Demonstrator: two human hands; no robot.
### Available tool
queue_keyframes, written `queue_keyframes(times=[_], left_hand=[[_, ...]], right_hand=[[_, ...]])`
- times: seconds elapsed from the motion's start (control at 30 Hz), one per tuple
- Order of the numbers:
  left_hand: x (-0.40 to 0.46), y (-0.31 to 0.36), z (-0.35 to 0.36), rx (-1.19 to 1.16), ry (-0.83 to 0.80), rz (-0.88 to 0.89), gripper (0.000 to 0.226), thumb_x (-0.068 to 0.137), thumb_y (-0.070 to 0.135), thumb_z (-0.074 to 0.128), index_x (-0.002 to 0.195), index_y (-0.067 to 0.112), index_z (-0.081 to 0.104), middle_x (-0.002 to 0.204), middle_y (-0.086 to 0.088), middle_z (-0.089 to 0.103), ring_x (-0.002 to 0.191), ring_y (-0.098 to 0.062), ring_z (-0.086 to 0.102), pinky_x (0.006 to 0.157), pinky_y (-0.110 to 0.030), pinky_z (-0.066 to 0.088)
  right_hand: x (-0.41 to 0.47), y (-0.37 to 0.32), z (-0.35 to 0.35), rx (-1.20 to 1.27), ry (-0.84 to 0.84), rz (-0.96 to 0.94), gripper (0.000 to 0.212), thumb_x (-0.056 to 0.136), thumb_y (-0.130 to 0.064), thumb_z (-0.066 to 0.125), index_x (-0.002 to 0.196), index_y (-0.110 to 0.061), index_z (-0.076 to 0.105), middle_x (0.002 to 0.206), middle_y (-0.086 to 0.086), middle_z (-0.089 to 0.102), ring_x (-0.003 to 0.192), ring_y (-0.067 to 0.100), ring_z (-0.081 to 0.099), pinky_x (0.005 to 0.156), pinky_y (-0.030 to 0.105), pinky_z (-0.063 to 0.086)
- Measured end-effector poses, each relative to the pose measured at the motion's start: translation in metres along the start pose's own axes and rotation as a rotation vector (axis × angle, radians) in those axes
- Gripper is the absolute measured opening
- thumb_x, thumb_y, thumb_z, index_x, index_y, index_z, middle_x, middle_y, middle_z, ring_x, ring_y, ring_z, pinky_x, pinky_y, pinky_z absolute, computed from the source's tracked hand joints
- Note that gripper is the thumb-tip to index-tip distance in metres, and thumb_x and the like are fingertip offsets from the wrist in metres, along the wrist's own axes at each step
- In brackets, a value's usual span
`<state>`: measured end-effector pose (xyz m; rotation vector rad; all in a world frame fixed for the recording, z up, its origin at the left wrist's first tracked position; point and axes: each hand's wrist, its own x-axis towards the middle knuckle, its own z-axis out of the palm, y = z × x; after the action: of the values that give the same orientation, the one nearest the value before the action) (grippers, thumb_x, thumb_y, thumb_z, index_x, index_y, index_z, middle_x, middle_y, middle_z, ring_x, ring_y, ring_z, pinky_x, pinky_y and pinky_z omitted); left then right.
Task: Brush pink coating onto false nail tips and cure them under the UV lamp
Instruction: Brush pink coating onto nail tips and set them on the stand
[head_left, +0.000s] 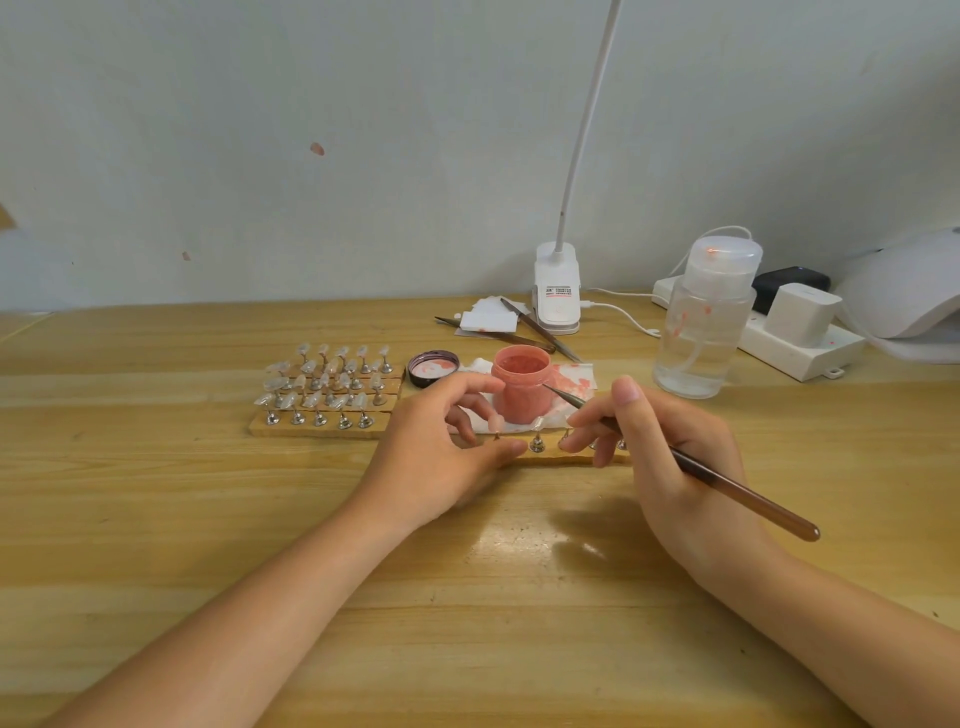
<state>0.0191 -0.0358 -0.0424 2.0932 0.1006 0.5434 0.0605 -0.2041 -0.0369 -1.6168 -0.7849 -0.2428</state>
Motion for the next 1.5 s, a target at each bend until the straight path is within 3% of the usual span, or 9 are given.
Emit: queue_keyframes(times=[0.2,0.33,0.57,0.8,1.0,1.17,1.23,1.37,1.5], left_hand=[[-0.001,0.002,0.002,0.127,-0.005,0.051,0.04,0.059,0.031,0.082,0.086,0.031,0.053,0.084,0.015,0.059,0.066,-0.004,0.049,0.067,-0.019,0.042],[0.0,0.002,0.001,0.097,-0.073,0.006,0.038,0.062,0.022,0.082,0.084,0.03,0.052,0.079,0.007,0.065,0.058,-0.001,0.045,0.064,-0.02,0.044],[0.003,0.006,-0.01,0.115,-0.163,0.011,0.031,0.064,0.015,0.081,0.08,0.03,0.06,0.074,0.006,0.063,0.061,-0.005,0.047,0.061,-0.017,0.041],[0.002,0.006,-0.011,0.115,-0.203,0.004,0.026,0.067,0.023,0.079,0.088,0.028,0.065,0.064,0.013,0.053,0.08,-0.006,0.059,0.078,-0.019,0.045],[0.001,0.007,-0.002,0.064,-0.154,-0.009,0.021,0.069,0.023,0.077,0.078,0.036,0.063,0.08,-0.01,0.063,0.068,0.005,0.054,0.066,-0.007,0.04],[0.001,0.002,0.004,0.061,-0.12,-0.001,0.015,0.072,0.021,0.075,0.078,0.031,0.067,0.079,-0.01,0.063,0.071,-0.016,0.054,0.07,-0.026,0.045],[0.001,0.0,0.004,0.066,-0.105,0.017,0.015,0.072,0.021,0.075,0.076,0.032,0.066,0.074,-0.004,0.061,0.068,-0.012,0.052,0.065,-0.02,0.042],[0.0,0.0,0.005,0.061,-0.089,0.055,0.023,0.072,0.017,0.074,0.066,0.034,0.06,0.075,-0.008,0.061,0.072,-0.015,0.054,0.061,-0.013,0.039],[-0.003,0.002,0.005,0.076,-0.095,0.09,0.022,0.075,0.016,0.072,0.065,0.033,0.061,0.072,0.002,0.061,0.065,0.0,0.048,0.059,-0.007,0.036]], right_hand=[[0.0,-0.001,-0.001,0.022,0.017,0.017,0.037,0.093,-0.032,0.039,0.073,-0.018,0.067,0.065,0.002,0.068,0.058,0.011,0.059,0.058,0.019,0.048],[0.0,-0.001,0.0,0.028,0.022,0.035,0.038,0.094,-0.033,0.041,0.072,-0.017,0.067,0.065,0.002,0.068,0.057,0.012,0.058,0.058,0.018,0.047],[0.001,-0.002,-0.001,0.021,0.006,0.044,0.038,0.09,-0.035,0.037,0.072,-0.018,0.066,0.068,0.0,0.068,0.057,0.014,0.058,0.057,0.021,0.047],[0.0,-0.004,-0.003,0.077,0.011,0.04,0.032,0.093,-0.043,0.035,0.082,-0.032,0.063,0.066,0.002,0.065,0.056,0.01,0.054,0.058,0.015,0.043],[0.002,-0.001,-0.004,0.063,-0.006,0.043,0.04,0.085,-0.054,0.026,0.087,-0.032,0.059,0.066,0.002,0.064,0.055,0.009,0.052,0.057,0.012,0.042],[0.001,0.001,-0.004,0.058,-0.01,0.031,0.039,0.085,-0.053,0.026,0.088,-0.03,0.057,0.067,0.001,0.064,0.056,0.006,0.052,0.057,0.01,0.041],[0.001,0.001,-0.004,0.046,-0.008,0.033,0.038,0.085,-0.053,0.026,0.087,-0.03,0.056,0.068,0.0,0.064,0.056,0.005,0.052,0.057,0.009,0.041],[0.001,0.001,-0.004,0.043,0.004,0.039,0.037,0.085,-0.053,0.026,0.087,-0.031,0.056,0.069,0.001,0.064,0.056,0.005,0.052,0.057,0.011,0.042],[0.001,0.0,-0.004,0.025,0.034,0.048,0.035,0.084,-0.053,0.027,0.084,-0.03,0.053,0.069,-0.001,0.064,0.056,0.008,0.052,0.056,0.018,0.044]])
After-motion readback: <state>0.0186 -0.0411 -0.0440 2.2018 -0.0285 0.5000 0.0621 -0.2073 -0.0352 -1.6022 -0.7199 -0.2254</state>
